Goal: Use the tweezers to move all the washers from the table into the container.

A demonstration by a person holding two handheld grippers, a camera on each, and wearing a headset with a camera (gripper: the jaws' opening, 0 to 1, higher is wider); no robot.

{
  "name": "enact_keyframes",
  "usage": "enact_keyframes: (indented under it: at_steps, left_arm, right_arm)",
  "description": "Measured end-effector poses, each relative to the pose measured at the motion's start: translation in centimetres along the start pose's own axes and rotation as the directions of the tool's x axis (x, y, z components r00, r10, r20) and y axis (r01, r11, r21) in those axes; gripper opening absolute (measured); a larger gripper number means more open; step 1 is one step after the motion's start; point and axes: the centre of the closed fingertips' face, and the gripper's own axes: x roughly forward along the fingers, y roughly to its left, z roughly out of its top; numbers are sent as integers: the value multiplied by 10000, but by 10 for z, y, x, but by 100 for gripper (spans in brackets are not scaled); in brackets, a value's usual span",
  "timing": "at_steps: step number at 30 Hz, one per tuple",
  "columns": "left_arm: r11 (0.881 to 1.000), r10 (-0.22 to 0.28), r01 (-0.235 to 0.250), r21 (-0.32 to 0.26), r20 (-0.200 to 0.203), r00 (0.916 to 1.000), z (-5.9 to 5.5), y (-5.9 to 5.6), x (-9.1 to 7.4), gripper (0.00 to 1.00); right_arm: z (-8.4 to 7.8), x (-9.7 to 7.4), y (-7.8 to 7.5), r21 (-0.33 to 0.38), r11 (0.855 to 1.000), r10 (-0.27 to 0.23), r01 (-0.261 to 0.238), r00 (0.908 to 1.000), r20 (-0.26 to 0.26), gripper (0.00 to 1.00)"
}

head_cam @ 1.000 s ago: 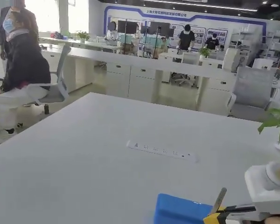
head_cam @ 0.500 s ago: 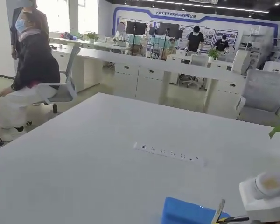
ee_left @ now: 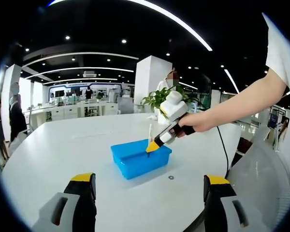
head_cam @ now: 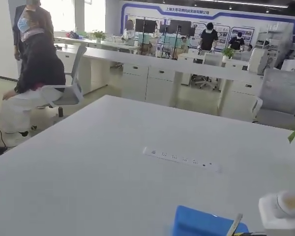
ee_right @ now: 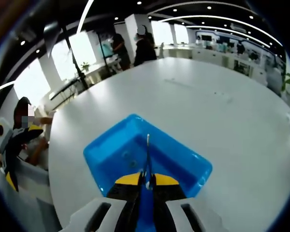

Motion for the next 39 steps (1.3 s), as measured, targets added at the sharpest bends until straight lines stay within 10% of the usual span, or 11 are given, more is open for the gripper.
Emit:
enact_keyframes:
  at_steps: [29,39]
  left_arm:
    - [9998,-73,72,-174,-53,10000,-1,-2,0,94]
    - [9998,-130,130,-174,-31,9999,0,-3,0,94]
  right_arm:
    - [12,-20,-2,-468,9978,-424,467,9950,900,6]
    - [16,-47,27,-666,9971,-287,368,9925,1189,5]
